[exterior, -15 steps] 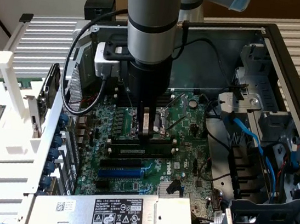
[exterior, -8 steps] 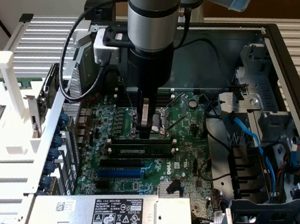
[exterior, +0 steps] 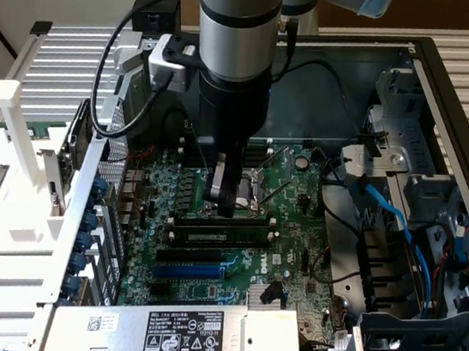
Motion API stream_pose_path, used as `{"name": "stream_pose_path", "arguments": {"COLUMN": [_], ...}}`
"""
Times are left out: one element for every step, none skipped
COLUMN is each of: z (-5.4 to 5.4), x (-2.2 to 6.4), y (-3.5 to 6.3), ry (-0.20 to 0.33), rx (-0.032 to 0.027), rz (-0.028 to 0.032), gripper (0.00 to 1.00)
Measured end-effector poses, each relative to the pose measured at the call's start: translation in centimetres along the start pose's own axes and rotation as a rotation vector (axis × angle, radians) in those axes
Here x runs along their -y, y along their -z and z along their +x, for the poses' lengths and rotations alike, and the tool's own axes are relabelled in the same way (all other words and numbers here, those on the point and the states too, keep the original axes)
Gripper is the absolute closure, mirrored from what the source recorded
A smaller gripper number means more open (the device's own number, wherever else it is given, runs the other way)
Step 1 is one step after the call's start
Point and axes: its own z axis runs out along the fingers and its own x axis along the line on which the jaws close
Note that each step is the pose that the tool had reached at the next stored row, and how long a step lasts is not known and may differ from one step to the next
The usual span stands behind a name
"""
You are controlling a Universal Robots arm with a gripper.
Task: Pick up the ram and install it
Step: 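Press down the ram until it locks into place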
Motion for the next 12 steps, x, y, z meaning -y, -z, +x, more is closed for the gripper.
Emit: {"name": "stream_pose_path", "arguments": {"z": [0.00,0.00,0.00,0.00,0.00,0.00,0.00,0.00,0.00,0.01,0.00,0.00], "x": [0.00,0.00,0.00,0.00,0.00,0.00,0.00,0.00,0.00,0.00,0.00,0.00], "y": [0.00,0.00,0.00,0.00,-0.01,-0.01,-0.02,-0.02,-0.04,-0.05,-0.07,-0.10], "ry": [-0.015,-0.031,-0.045,-0.059,-0.075,-0.091,-0.108,-0.125,-0.143,-0.160,-0.177,-0.194], "rx": [0.0002,0.0003,0.0005,0.0006,0.0007,0.0009,0.0010,0.0012,0.0014,0.0015,0.0017,0.0020], "rz": [0.0001,0.0002,0.0003,0.0004,0.0005,0.0006,0.0007,0.0009,0.0010,0.0011,0.0013,0.0014], "gripper": [0.90,0.90,0.90,0.90,0.90,0.90,0.90,0.90,0.90,0.90,0.90,0.90]}}
